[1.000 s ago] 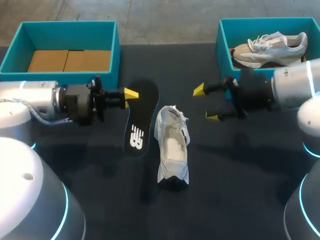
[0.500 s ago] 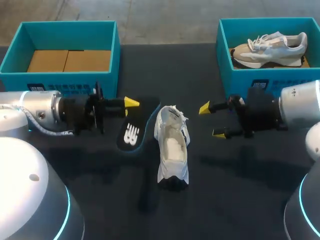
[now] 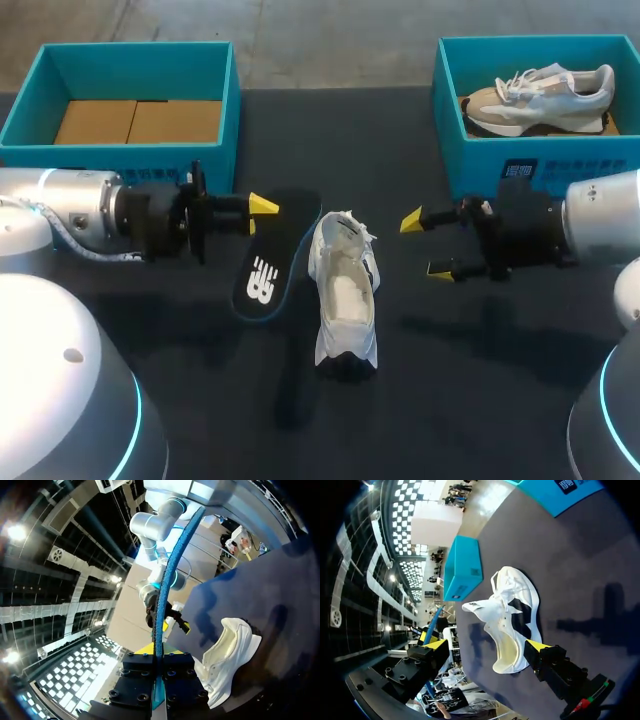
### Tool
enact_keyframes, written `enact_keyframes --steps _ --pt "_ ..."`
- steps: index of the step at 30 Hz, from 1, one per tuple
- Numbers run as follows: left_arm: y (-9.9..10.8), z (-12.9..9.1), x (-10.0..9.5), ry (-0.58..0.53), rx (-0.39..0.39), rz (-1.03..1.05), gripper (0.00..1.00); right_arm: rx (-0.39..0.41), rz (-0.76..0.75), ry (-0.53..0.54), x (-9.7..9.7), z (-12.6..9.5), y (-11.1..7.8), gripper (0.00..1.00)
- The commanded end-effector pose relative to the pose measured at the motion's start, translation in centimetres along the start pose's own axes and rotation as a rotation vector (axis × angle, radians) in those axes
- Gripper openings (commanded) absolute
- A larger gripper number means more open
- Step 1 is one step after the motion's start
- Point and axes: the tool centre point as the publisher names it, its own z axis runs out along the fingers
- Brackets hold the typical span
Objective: Take the shoe out of the shoebox, open the shoe tongue, remove and reinsert the insole, then place the shoe into the shoebox
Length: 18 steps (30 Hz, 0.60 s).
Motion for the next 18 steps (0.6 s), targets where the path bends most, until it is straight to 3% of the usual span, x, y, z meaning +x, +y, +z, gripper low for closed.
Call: enact_keyframes --steps 1,10,18 --pt "0.0 0.0 0.0 0.003 0.002 0.000 0.00 -0.002 0.001 -0.008 0.1 0.1 -0.1 1.00" --pt "0.0 0.0 0.0 0.003 0.002 0.000 0.00 -0.002 0.001 -0.008 0.1 0.1 -0.1 1.00" --pt "-2.5 0.6 0.0 -0.090 0.024 -0.169 0.00 -0.004 0.012 -0.004 0.1 0.1 -0.4 1.00"
